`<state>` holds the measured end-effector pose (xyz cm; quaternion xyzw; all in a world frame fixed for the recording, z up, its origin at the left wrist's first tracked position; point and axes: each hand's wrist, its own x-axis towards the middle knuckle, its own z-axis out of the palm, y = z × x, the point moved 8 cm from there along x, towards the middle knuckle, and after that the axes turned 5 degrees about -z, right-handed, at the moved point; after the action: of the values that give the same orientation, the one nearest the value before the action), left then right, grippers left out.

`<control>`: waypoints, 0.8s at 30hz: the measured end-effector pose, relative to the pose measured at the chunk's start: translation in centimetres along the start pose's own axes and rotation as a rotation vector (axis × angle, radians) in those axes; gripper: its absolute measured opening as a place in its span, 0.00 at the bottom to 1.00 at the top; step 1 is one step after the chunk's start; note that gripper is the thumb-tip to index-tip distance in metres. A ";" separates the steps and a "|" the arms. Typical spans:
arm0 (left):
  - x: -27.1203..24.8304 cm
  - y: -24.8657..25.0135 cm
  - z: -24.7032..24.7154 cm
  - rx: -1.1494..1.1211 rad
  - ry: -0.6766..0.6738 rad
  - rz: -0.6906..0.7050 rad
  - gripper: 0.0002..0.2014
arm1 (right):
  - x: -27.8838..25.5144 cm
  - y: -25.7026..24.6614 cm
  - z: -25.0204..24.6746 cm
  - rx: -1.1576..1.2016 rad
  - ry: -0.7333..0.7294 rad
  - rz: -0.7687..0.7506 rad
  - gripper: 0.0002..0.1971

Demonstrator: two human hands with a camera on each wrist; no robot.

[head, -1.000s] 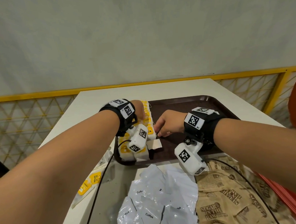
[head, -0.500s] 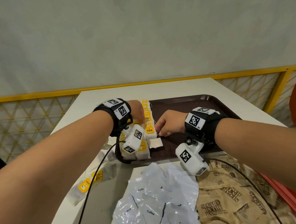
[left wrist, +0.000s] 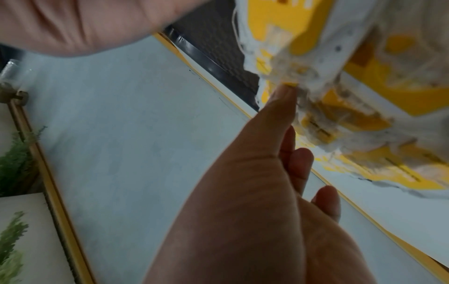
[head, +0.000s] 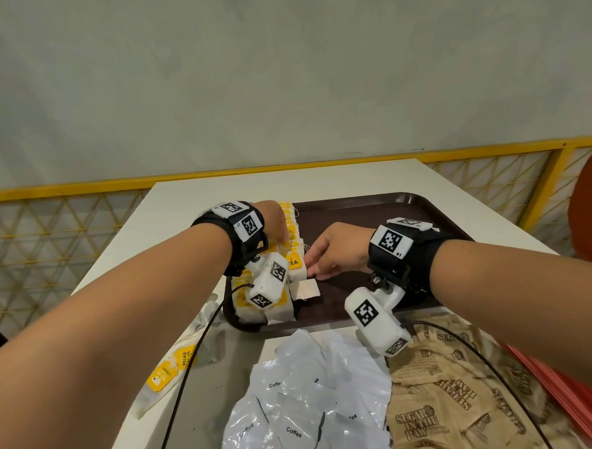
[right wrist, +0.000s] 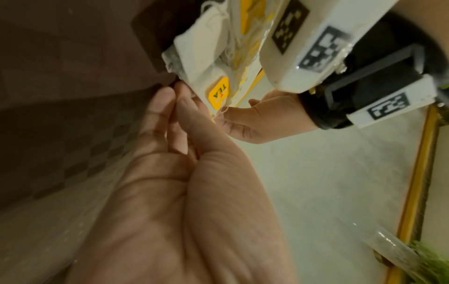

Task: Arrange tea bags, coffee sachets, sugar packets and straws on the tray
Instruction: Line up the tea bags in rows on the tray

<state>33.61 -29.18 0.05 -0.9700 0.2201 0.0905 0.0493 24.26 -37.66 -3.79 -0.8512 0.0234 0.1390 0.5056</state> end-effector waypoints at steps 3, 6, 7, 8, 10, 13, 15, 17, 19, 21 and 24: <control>-0.2 -0.8 -0.8 -0.146 0.042 0.008 0.17 | 0.0 0.2 0.2 0.048 0.000 0.030 0.13; -0.9 -1.2 -0.9 -0.187 0.011 0.016 0.16 | -0.1 0.3 0.1 0.048 0.010 0.045 0.14; -1.1 -1.1 -0.7 -0.154 -0.009 0.017 0.17 | -0.1 0.2 0.1 0.046 0.013 0.048 0.14; -1.3 -1.0 -0.4 -0.111 -0.027 0.019 0.19 | -0.1 0.2 0.2 0.042 0.015 0.050 0.14; -1.6 -0.5 0.0 -0.048 -0.054 0.028 0.20 | -0.1 0.2 0.2 0.039 0.021 0.055 0.14; -2.1 0.2 0.1 -0.021 -0.078 0.050 0.18 | -0.2 0.0 0.2 0.050 0.025 0.063 0.13; -2.3 0.4 -0.1 -0.019 -0.073 0.057 0.18 | -0.2 -0.2 0.0 0.075 0.057 0.070 0.10; -2.3 0.5 -0.4 -0.021 -0.058 0.068 0.19 | 0.0 -0.3 -1.0 0.101 0.175 0.057 0.10; -2.2 0.7 -0.5 -0.030 -0.037 0.068 0.18 | 0.6 -0.4 -1.8 0.127 0.261 0.007 0.12; -2.1 0.8 -0.4 -0.040 -0.029 0.055 0.18 | 0.8 -0.4 -1.4 0.139 0.248 -0.011 0.13; -1.9 0.7 0.0 -0.050 -0.034 0.051 0.16 | 1.0 -0.6 -0.6 0.132 0.228 0.004 0.13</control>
<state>31.64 -29.08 0.39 -0.9633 0.2418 0.1136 0.0263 25.49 -37.76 -3.28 -0.8262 0.0918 0.0406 0.5543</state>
